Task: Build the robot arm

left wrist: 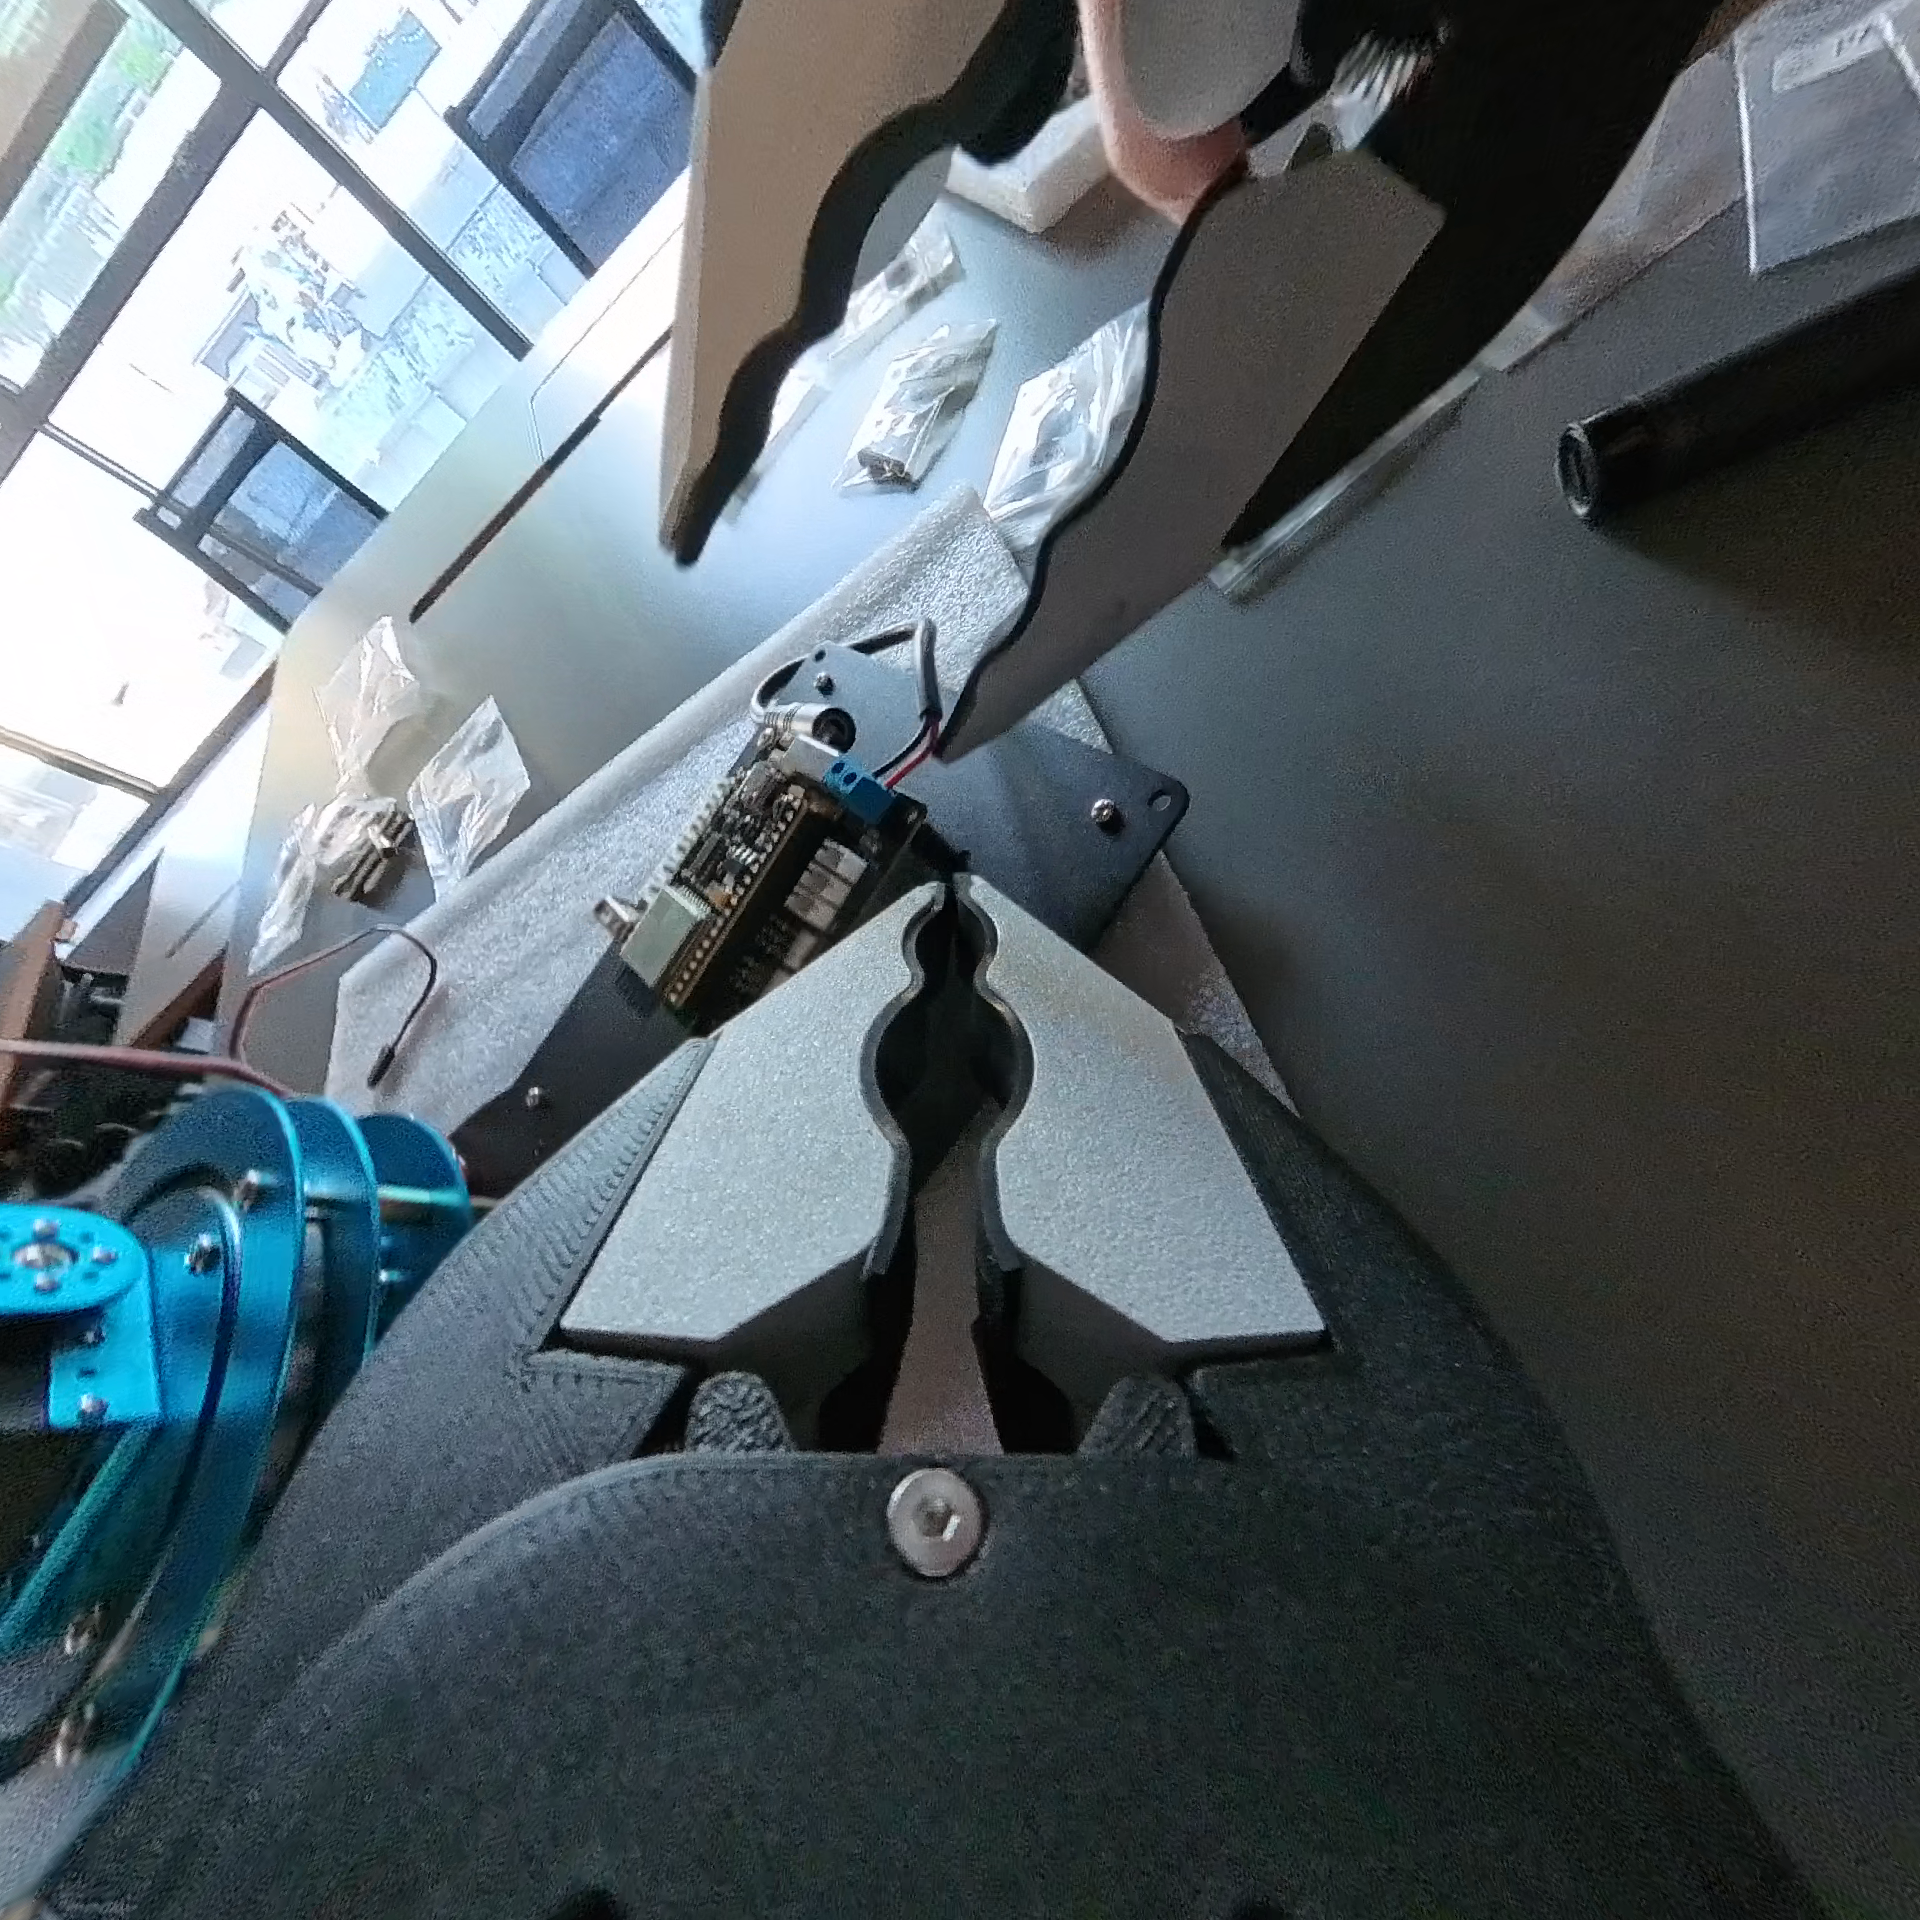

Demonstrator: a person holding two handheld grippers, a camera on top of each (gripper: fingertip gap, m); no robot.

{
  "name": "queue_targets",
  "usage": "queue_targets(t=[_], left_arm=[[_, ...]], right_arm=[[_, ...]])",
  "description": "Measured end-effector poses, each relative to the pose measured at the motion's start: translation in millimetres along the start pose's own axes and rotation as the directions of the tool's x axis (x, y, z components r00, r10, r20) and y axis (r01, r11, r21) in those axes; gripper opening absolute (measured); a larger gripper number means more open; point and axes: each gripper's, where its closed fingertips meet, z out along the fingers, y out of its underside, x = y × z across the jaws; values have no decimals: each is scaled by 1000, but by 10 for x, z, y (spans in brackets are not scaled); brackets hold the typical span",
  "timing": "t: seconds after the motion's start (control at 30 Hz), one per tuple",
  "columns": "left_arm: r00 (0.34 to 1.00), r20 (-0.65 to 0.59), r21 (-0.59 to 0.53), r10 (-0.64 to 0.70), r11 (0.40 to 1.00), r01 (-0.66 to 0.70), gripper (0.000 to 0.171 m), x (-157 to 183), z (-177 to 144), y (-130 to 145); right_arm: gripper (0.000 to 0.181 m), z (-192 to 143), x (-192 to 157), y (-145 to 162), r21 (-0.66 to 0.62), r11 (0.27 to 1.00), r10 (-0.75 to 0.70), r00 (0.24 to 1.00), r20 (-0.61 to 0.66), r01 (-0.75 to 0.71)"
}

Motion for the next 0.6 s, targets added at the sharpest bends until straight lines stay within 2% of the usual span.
queue_targets(t=[0.13, 0.27, 0.4, 0.53, 0.6], left_arm=[[996, 10, 15, -88, 996, 88, 0, -103, -198, 84], [984, -12, 40, -178, 983, 178, 0, -165, -331, 208], [978, -45, 67, -202, 977, 204, 0, -183, -368, 280], [987, -61, 106, -150, 982, 156, 0, -234, -401, 213], [991, -71, 109, -111, 987, 118, 0, -247, -387, 192]], right_arm=[[51, -174, 140, -55, -6, 995, 103, 994, 35, -103], [48, -358, 172, -82, -53, 946, 322, 946, 44, -319], [36, -366, -111, -49, -140, 847, 519, 854, 19, -512], [33, -255, -388, -119, -191, 686, 710, 703, -31, -702], [31, -203, -462, -163, -196, 638, 752, 658, -49, -744]])
